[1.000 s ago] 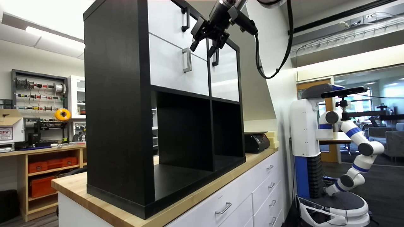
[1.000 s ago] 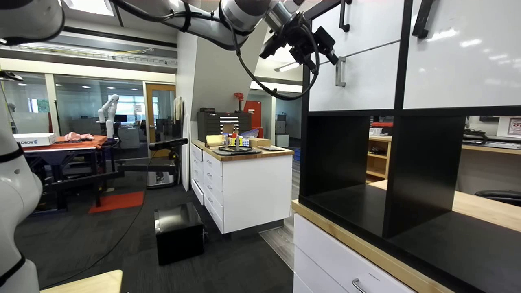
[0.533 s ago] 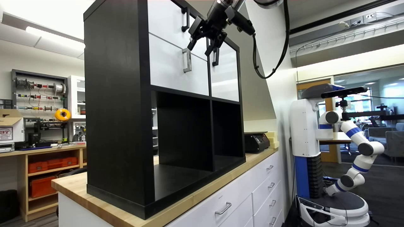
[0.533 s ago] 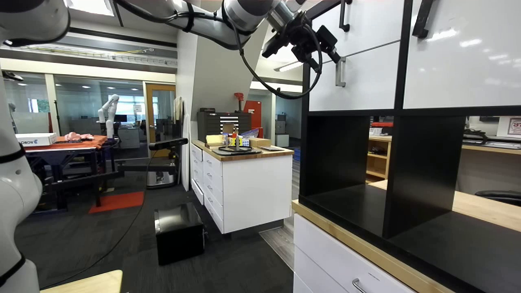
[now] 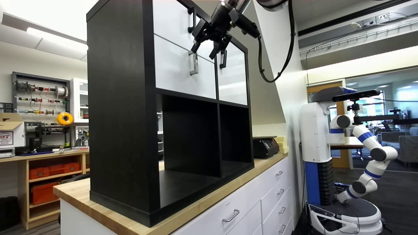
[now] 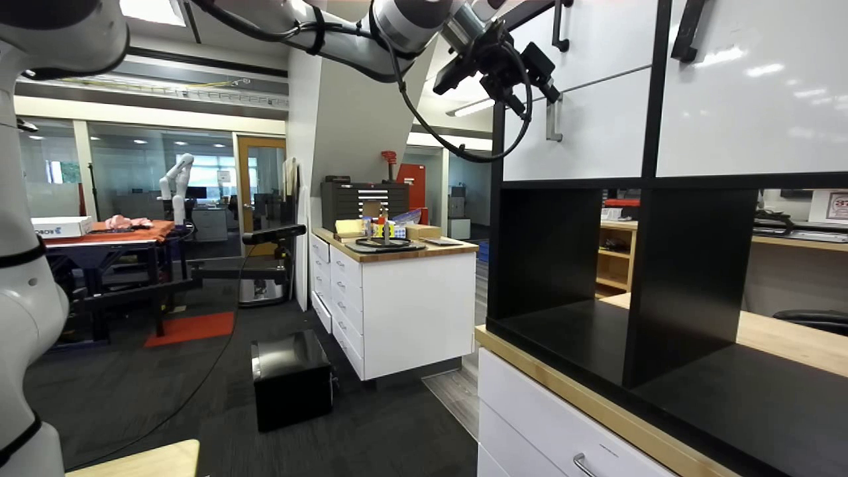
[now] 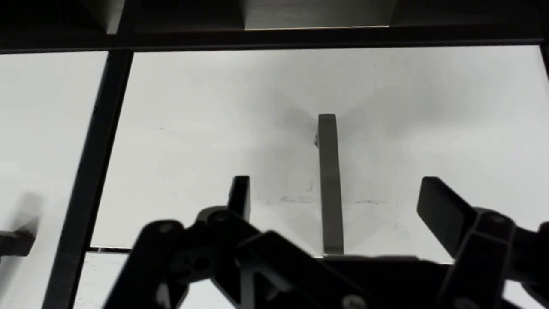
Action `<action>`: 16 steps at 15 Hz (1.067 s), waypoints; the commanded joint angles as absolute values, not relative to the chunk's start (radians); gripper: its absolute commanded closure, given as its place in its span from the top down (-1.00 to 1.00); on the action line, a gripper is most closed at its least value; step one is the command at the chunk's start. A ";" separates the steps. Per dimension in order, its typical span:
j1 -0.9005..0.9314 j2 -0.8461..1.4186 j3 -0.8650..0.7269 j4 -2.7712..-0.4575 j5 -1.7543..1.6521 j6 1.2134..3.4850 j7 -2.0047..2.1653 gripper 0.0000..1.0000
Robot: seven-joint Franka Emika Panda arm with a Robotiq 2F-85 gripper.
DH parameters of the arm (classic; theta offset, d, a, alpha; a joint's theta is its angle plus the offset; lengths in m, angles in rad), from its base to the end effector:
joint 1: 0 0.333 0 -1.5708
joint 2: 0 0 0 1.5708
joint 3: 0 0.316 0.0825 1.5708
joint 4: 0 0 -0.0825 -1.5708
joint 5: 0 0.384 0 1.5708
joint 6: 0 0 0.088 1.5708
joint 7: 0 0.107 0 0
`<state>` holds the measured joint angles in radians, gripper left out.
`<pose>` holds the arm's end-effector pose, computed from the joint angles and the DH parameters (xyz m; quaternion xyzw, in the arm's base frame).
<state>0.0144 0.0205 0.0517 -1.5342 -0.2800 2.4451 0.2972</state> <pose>0.6088 0.0396 0.7371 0.8945 -0.0456 0.4423 0.0473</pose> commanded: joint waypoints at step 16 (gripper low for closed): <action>0.025 0.076 0.009 -1.531 -0.260 2.558 0.292 -0.34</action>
<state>0.0141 0.0884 0.0181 -1.5328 -0.2734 2.5416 0.2963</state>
